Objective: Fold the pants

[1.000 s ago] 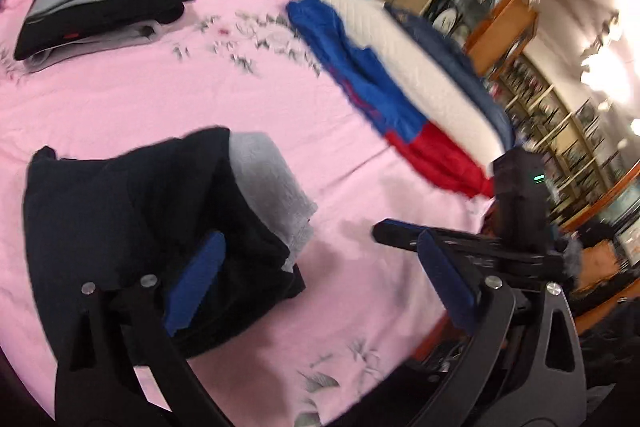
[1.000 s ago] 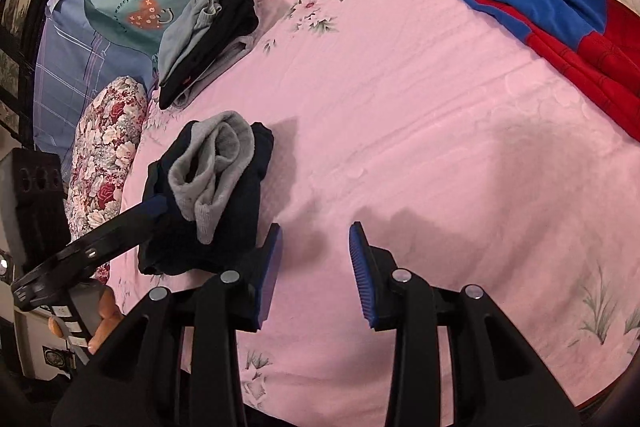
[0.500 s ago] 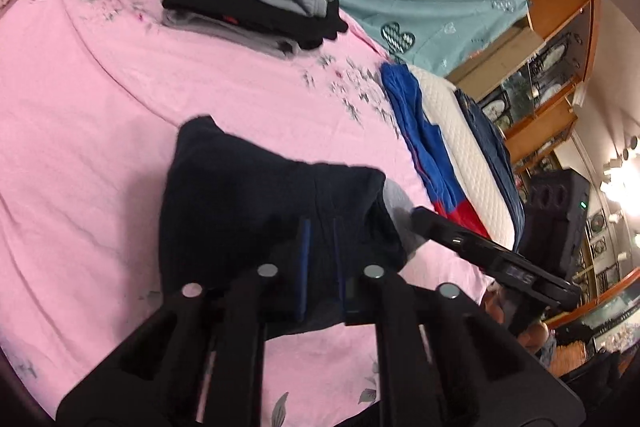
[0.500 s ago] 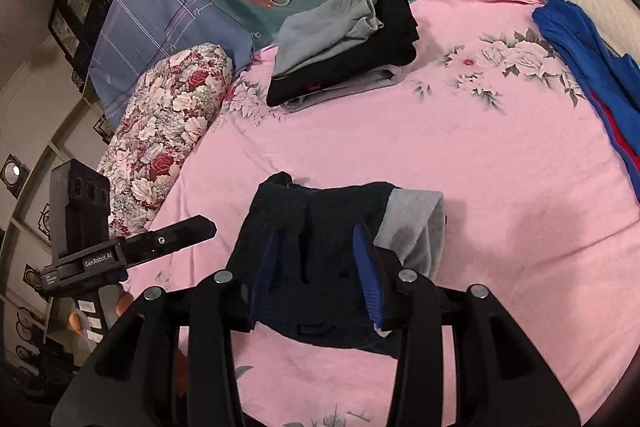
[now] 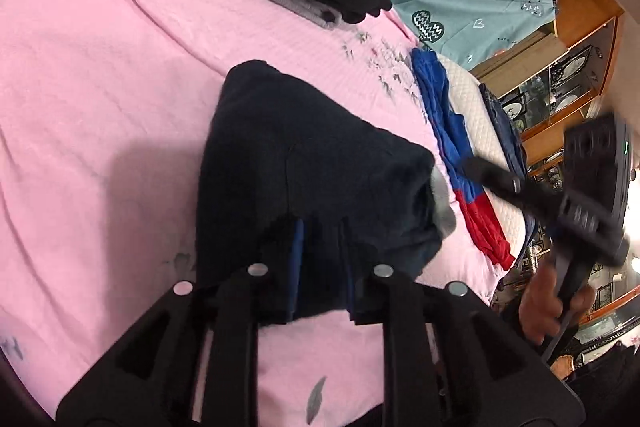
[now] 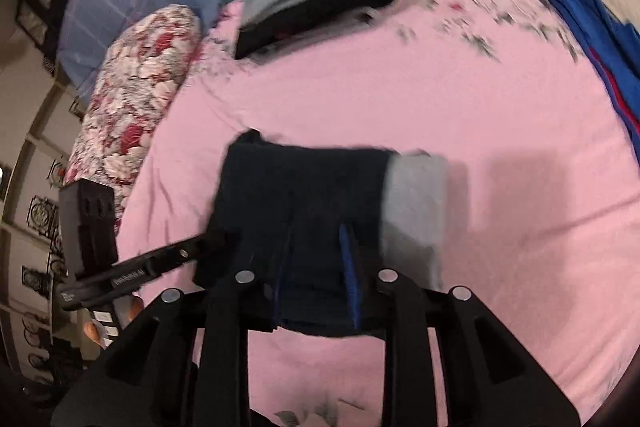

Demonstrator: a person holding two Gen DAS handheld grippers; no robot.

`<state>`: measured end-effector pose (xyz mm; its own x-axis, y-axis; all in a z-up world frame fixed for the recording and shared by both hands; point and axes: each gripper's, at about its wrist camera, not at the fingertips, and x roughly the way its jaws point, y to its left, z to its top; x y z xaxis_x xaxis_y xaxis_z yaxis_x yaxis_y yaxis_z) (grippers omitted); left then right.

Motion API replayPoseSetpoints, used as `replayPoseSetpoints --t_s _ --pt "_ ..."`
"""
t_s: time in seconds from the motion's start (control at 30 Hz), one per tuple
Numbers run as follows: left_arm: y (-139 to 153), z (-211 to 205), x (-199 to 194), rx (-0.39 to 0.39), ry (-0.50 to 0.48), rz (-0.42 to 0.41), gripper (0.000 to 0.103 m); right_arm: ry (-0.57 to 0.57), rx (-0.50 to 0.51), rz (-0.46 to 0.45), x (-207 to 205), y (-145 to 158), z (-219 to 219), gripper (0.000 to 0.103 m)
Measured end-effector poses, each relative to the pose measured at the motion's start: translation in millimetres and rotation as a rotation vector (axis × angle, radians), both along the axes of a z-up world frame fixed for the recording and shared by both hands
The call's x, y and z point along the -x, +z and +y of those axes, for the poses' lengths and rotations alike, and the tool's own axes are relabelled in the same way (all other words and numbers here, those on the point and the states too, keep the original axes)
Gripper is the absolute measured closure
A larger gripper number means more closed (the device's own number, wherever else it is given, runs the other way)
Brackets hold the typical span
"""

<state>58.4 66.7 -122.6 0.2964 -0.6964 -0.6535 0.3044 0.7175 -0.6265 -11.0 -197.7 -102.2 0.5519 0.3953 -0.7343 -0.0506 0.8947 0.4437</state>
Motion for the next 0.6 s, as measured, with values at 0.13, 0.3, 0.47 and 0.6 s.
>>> replayPoseSetpoints --t_s 0.13,0.3,0.47,0.6 --pt "5.0 -4.9 9.1 -0.006 -0.019 -0.01 0.086 0.175 0.03 -0.009 -50.4 22.2 55.2 0.073" --pt "-2.0 -19.9 13.9 -0.114 -0.049 -0.019 0.091 0.258 0.124 0.096 -114.3 -12.6 111.8 0.085" --pt "-19.4 -24.9 9.4 -0.177 -0.055 0.017 0.093 0.214 0.198 0.161 -139.1 -42.8 120.8 0.093" --pt "-20.4 -24.3 8.4 -0.196 -0.055 0.013 0.093 0.207 0.185 0.197 -151.4 -59.8 121.1 0.093"
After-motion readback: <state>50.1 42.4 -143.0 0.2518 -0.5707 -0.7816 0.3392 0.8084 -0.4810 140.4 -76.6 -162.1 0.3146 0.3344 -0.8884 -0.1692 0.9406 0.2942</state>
